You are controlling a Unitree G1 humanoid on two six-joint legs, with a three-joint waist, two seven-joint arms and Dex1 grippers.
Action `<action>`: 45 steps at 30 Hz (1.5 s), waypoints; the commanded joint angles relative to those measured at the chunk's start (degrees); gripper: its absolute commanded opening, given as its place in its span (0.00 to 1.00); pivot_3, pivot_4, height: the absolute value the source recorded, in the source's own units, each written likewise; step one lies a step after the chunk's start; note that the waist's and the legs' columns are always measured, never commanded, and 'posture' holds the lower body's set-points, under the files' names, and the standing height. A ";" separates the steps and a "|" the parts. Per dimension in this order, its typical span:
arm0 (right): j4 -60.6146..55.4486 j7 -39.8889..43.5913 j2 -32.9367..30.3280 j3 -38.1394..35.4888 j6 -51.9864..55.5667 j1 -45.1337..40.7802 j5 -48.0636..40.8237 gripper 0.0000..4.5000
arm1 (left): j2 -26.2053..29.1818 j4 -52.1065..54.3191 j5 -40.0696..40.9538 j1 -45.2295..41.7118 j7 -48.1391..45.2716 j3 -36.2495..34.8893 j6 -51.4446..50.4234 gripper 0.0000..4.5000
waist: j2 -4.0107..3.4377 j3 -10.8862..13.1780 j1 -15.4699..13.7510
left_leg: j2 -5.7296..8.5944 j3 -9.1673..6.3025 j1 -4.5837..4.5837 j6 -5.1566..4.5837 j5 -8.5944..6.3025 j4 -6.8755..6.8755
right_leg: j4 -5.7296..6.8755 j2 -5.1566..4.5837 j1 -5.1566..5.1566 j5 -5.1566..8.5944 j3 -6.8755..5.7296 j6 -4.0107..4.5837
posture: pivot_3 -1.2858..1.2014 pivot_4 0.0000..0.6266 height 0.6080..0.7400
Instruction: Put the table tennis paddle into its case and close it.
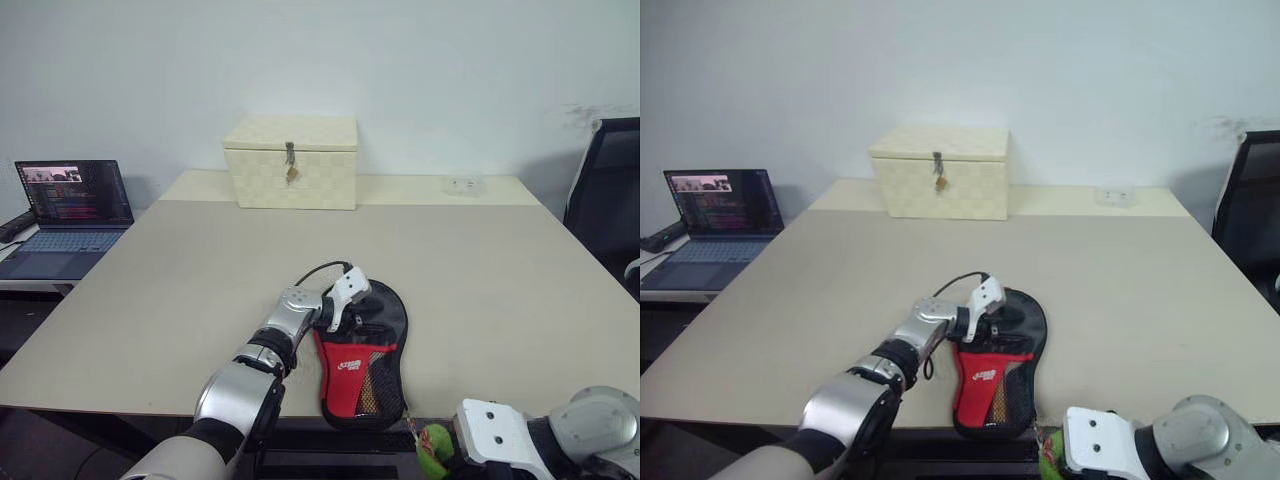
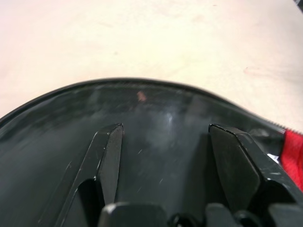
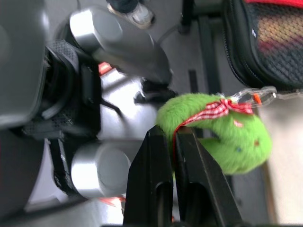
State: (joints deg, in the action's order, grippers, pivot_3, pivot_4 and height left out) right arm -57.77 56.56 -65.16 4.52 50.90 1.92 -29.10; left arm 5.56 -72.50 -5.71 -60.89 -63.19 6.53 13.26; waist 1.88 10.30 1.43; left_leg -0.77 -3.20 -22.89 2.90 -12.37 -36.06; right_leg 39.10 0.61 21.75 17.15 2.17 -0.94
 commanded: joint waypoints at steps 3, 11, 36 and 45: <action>-2.23 -8.09 -5.44 1.24 -3.05 -1.13 -14.19 0.01 | -1.55 -1.36 -1.48 -0.72 1.15 0.78 0.11 0.70 | 0.01 0.00 -0.01 | 0.03 0.02 -0.05 -0.04 -0.03 0.00 | -0.11 -0.06 -0.01 -0.03 0.01 -0.05 | 0.52 0.24 1.00; -2.23 -15.35 -7.72 4.67 -3.20 -4.67 -17.99 0.06 | -0.09 -1.17 -1.63 0.25 1.36 0.52 0.76 0.70 | 0.01 0.01 0.09 | 0.04 0.06 -0.04 -0.08 -0.05 0.00 | -0.12 -0.08 0.00 -0.03 0.04 -0.06 | 0.52 0.24 1.00; 45.16 -8.52 20.58 7.12 -21.40 -29.44 1.66 0.66 | 18.74 55.43 18.71 29.79 -3.34 -11.18 -22.66 0.70 | -0.08 0.04 1.13 | -0.66 0.15 -0.02 -0.09 -0.05 0.03 | -0.02 0.04 0.18 -0.23 0.28 0.24 | 0.52 0.24 1.00; 75.15 -0.39 27.20 5.20 -37.97 -39.10 10.58 0.66 | 24.14 78.98 25.67 40.42 7.77 -16.60 -36.30 0.70 | -0.18 0.13 -0.17 | -0.74 0.08 -0.04 -0.08 -0.04 -0.01 | -0.01 0.07 0.15 -0.28 0.20 0.37 | 0.52 0.24 1.00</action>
State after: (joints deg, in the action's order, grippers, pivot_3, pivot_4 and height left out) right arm 14.58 54.21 -37.53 12.26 16.41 -35.65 -19.53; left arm 29.62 3.14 18.19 -19.18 -56.94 -10.02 -22.22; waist 1.70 10.42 1.26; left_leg -1.49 -3.11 -22.91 2.82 -12.41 -36.07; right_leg 39.07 0.70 21.88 16.86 2.38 -0.56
